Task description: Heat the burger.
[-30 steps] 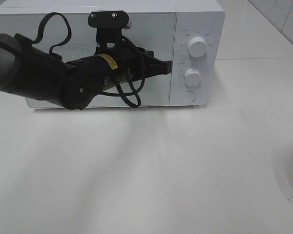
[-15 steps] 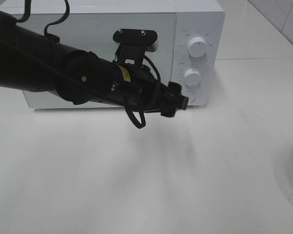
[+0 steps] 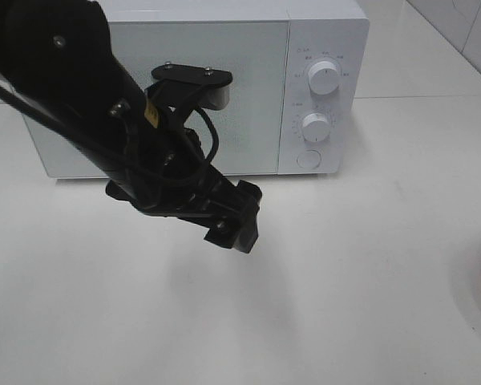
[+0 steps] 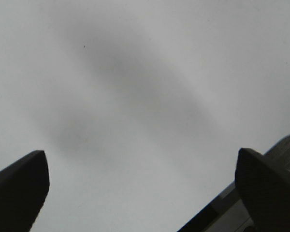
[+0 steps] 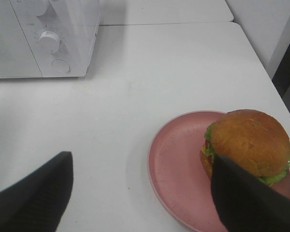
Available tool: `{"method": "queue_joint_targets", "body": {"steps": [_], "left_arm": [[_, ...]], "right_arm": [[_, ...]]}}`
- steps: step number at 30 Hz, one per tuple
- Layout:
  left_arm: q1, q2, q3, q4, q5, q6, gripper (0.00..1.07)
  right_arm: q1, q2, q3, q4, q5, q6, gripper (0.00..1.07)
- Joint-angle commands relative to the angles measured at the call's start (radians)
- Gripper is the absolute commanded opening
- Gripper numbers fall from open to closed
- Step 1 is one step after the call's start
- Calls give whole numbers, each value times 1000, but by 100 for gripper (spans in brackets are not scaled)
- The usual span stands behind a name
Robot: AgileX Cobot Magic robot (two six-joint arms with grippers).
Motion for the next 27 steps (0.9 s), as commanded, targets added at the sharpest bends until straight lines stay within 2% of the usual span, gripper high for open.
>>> {"method": "queue_joint_targets", "body": {"steps": [1, 7, 12, 13, 14, 16, 17, 18, 20, 21, 22, 23, 24, 26, 27], "left_arm": [[16, -46, -6, 14, 93, 0, 100], [91, -99, -6, 43, 212, 12, 100], [188, -134, -3, 54, 306, 45, 100], [231, -149, 7, 54, 326, 59, 100], [231, -149, 7, 54, 326, 59, 100], [311, -184, 44, 52, 331, 80, 100], [311, -184, 44, 52, 331, 80, 100], [364, -213, 77, 47, 331, 87, 100], [389, -227, 93, 47, 331, 94, 100], [421, -244, 115, 42, 331, 102, 100], [486, -277, 154, 31, 330, 112, 100], [486, -277, 154, 31, 330, 112, 100], [545, -316, 196, 11, 331, 130, 100], [575, -336, 215, 4, 331, 138, 100], [627, -372, 247, -8, 333, 153, 100]], "right_arm": [[-6, -25, 5, -4, -4, -3, 74], [-6, -25, 5, -4, -4, -3, 74], [-6, -25, 5, -4, -4, -3, 74], [-6, -25, 5, -4, -4, -3, 74], [-6, -25, 5, -4, -4, -3, 74], [-6, -25, 5, -4, -4, -3, 74], [-6, -25, 5, -4, -4, -3, 74], [-6, -25, 5, -4, -4, -3, 74], [-6, -25, 5, -4, -4, -3, 74], [-6, -25, 5, -4, -4, -3, 74], [-6, -25, 5, -4, -4, -3, 74], [-6, -25, 5, -4, -4, -3, 74], [-6, -25, 5, -4, -4, -3, 74], [-6, -25, 5, -4, -4, -3, 74], [-6, -25, 5, -4, -4, -3, 74]]}}
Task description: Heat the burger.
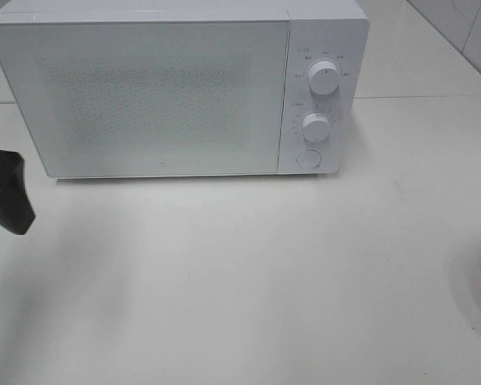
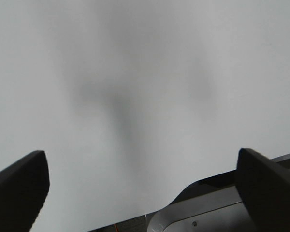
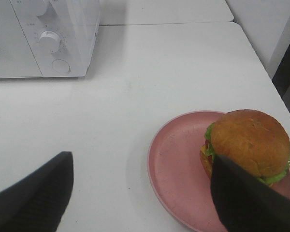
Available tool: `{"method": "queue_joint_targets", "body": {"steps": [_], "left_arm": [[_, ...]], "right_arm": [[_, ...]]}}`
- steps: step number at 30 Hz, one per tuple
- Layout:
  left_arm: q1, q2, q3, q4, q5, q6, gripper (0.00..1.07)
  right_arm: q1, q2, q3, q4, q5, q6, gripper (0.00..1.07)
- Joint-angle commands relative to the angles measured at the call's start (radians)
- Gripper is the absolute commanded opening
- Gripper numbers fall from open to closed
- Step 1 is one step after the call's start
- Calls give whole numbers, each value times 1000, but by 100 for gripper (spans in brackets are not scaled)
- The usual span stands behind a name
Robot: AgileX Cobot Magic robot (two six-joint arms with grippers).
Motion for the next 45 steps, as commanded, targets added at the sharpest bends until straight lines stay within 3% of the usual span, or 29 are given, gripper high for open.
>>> {"method": "queue_joint_targets", "body": {"steps": [1, 6, 12, 20, 30, 45], "left_arm": [[82, -69, 59, -34, 11, 27, 100], [193, -167, 140, -35, 20, 35, 100], [270, -298, 250, -36, 39, 30, 100], [271, -471, 326, -12, 121, 28, 100], [271, -725, 409, 33, 44, 34, 100], [274, -1048, 413, 37, 33, 31, 100]], "right_arm": [[-6, -25, 5, -4, -4, -3, 74], [-6, -25, 5, -4, -4, -3, 73], [-6, -25, 5, -4, -4, -3, 73], [-6, -25, 5, -4, -4, -3, 73], [-6, -25, 5, -4, -4, -3, 73], [-6, -25, 5, -4, -4, -3, 73]]}}
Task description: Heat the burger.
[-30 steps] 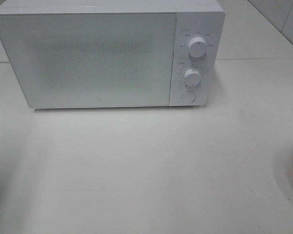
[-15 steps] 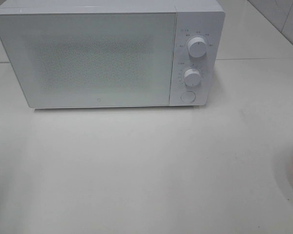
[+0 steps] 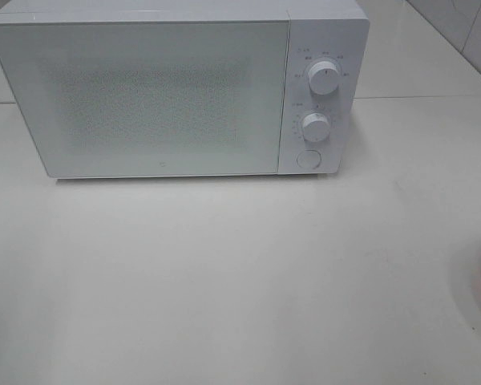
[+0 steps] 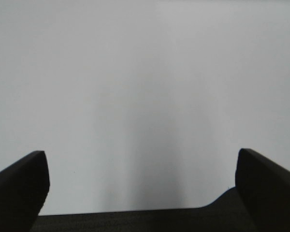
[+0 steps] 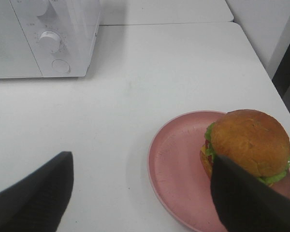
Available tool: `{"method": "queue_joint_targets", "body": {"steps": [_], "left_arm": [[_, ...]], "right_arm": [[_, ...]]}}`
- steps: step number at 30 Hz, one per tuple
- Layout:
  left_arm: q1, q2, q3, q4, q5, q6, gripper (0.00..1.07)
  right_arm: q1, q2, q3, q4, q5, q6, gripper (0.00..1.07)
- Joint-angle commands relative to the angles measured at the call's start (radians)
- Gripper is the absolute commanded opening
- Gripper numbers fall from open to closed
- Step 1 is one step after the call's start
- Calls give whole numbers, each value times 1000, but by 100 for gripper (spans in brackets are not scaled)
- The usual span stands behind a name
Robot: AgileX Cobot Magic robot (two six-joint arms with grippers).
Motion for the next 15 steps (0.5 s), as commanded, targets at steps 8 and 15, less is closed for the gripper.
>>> {"method": "queue_joint_targets", "body": {"steps": [8, 15], "left_arm": [[37, -215, 6, 0, -13, 1, 100], [37, -350, 6, 0, -13, 1, 100]], "right_arm": [[-6, -25, 5, -4, -4, -3, 73], [-6, -25, 5, -4, -4, -3, 73]]}}
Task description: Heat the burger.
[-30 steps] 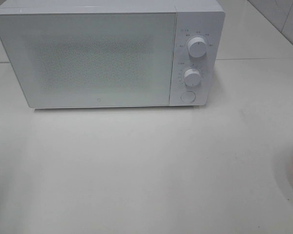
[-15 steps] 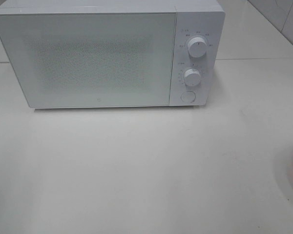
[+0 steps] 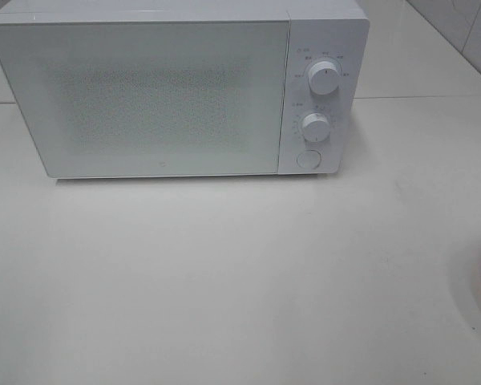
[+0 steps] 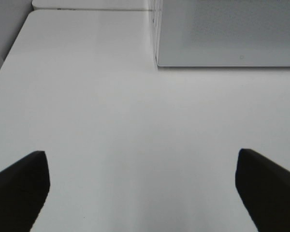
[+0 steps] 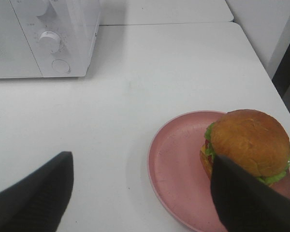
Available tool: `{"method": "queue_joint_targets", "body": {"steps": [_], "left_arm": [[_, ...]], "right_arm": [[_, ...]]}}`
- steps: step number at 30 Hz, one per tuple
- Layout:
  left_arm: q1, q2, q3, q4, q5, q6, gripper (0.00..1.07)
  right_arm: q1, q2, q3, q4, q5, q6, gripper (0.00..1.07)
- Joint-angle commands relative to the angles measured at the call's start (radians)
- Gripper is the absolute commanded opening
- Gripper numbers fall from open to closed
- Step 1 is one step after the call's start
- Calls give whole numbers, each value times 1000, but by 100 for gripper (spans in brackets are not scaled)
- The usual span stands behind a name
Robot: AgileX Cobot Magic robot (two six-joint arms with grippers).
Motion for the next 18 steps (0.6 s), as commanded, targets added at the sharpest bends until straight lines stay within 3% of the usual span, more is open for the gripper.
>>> {"method": "queue_joint_targets", "body": {"steps": [1, 18], "left_arm": [[4, -57, 5, 0, -7, 1, 100], [4, -84, 5, -1, -7, 1, 100]], "right_arm": [[-6, -25, 5, -4, -4, -3, 73], [-6, -25, 5, -4, -4, -3, 73]]}}
